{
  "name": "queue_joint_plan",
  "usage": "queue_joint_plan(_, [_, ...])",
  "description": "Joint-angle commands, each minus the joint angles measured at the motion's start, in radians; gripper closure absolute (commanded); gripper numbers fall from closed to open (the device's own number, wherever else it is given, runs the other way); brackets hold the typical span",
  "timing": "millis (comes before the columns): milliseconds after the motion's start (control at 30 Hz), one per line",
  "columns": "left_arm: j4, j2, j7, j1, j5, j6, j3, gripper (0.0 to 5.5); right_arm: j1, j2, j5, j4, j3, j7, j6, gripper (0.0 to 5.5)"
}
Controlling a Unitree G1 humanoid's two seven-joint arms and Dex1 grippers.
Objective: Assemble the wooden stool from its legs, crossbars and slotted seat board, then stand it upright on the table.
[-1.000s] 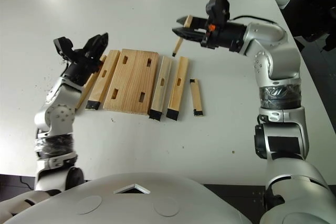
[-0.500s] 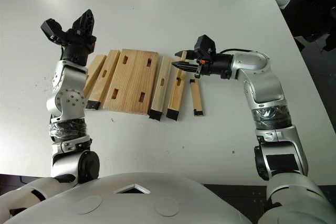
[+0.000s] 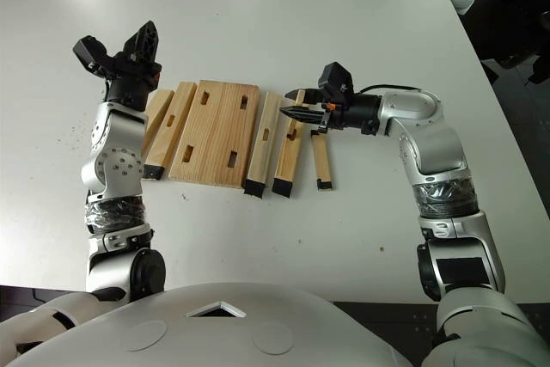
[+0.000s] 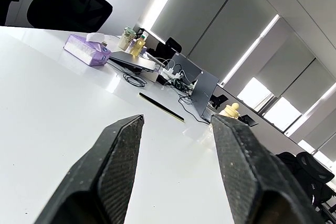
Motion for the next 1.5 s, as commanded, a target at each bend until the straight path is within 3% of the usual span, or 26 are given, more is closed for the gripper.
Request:
queue_joint_plan(33, [0.01,0.003,-0.001,0.011,0.014,-0.005,0.001,3.12,0.002,-0.011,-0.007,0.003,-0.014,-0.005,-0.007,4.19])
queue_joint_plan(867, [-0.001,-0.001,-0.007,0.023,0.022,-0.008,-0.009,3.12,0.007,-0.016,-0.067,0.015,0.043,-0.024,0.025,4.19])
queue_joint_plan(1200, [-0.002,-0.013,-0.016,0.031,0.032,-0.016,-0.026,3.12,-0.029,-0.012,-0.143,0.193,0.114,-0.039,0.008,4.19])
queue_joint_plan(1500, [0.003,-0.006,-0.025,0.034,0.036,-0.015,-0.027,3.12,-0.01,-0.006,-0.139,0.212,0.116,-0.05,-0.006,4.19])
